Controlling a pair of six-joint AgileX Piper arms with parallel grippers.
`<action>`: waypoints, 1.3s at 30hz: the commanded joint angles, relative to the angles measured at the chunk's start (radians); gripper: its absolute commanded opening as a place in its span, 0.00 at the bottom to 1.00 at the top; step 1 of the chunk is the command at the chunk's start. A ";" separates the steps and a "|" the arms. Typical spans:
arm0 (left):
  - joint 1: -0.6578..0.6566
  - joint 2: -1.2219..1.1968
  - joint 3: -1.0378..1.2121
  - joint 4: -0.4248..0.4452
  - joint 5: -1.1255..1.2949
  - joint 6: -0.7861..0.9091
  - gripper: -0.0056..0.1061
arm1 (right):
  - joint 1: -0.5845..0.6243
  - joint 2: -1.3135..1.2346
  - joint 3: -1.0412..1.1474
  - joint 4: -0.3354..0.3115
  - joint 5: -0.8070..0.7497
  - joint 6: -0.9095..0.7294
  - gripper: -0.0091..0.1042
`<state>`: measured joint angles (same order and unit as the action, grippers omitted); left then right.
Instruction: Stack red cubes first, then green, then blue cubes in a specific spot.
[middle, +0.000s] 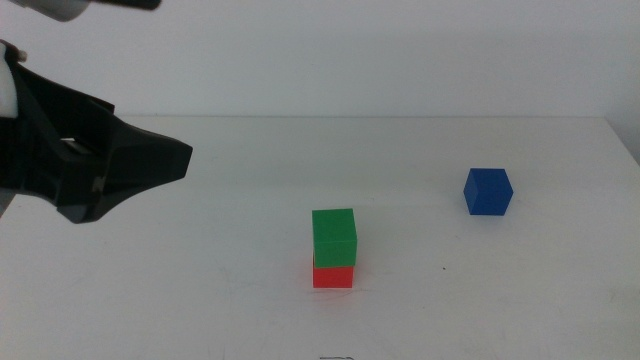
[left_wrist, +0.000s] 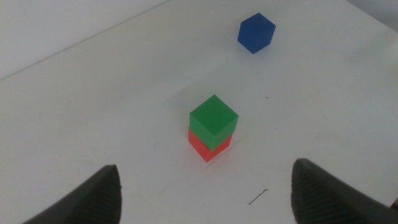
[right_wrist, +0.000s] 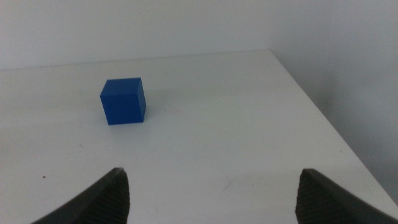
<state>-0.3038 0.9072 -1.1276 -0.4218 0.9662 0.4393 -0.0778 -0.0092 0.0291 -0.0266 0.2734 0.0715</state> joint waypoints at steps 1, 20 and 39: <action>-0.001 -0.005 -0.026 -0.036 -0.061 -0.003 0.89 | -0.003 0.002 -0.052 -0.008 -0.052 -0.011 0.70; -0.001 -0.005 -0.026 -0.035 -0.061 -0.003 0.89 | 0.164 0.696 -0.865 -0.004 0.715 0.007 0.70; -0.001 -0.005 -0.026 -0.034 -0.061 -0.003 0.89 | 0.392 1.374 -1.322 -0.064 0.811 0.057 0.70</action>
<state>-0.3038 0.9072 -1.1276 -0.4218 0.9645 0.4393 0.3124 1.3527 -1.2276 -0.0552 1.1200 0.1209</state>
